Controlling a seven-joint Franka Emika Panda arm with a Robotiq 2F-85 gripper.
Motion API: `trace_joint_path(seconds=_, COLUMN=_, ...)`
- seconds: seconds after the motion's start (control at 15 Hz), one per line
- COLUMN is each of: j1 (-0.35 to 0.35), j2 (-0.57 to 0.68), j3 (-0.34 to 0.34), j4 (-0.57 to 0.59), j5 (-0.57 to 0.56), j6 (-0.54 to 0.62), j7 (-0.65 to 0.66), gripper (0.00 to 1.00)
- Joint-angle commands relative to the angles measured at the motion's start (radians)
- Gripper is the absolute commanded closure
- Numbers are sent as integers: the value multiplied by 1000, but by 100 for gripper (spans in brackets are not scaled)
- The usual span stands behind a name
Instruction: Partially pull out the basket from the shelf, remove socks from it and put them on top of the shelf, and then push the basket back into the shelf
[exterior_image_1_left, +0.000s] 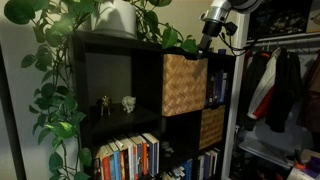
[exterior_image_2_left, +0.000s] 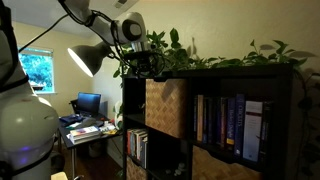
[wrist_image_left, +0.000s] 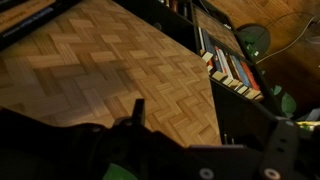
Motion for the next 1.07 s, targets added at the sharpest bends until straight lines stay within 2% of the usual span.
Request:
trace_joint_path(seconds=0.0, j1=57, j2=39, j3=-43, j4=35, j5=17, j6=6, j7=-195, gripper=0)
trace_joint_path(seconds=0.2, j1=70, j2=53, j3=-49, j4=38, j5=-13, j6=20, j7=-334, gripper=0)
trace_joint_path(seconds=0.47, j1=50, j2=68, j3=-32, j4=44, j5=-100, j6=61, j7=-427, gripper=0)
trace_joint_path(seconds=0.67, j1=48, j2=78, j3=-31, j4=42, j5=-139, j6=116, j7=-461, gripper=0)
trace_joint_path(seconds=1.0, j1=47, j2=70, j3=-27, j4=33, j5=-123, j6=90, j7=-431, gripper=0)
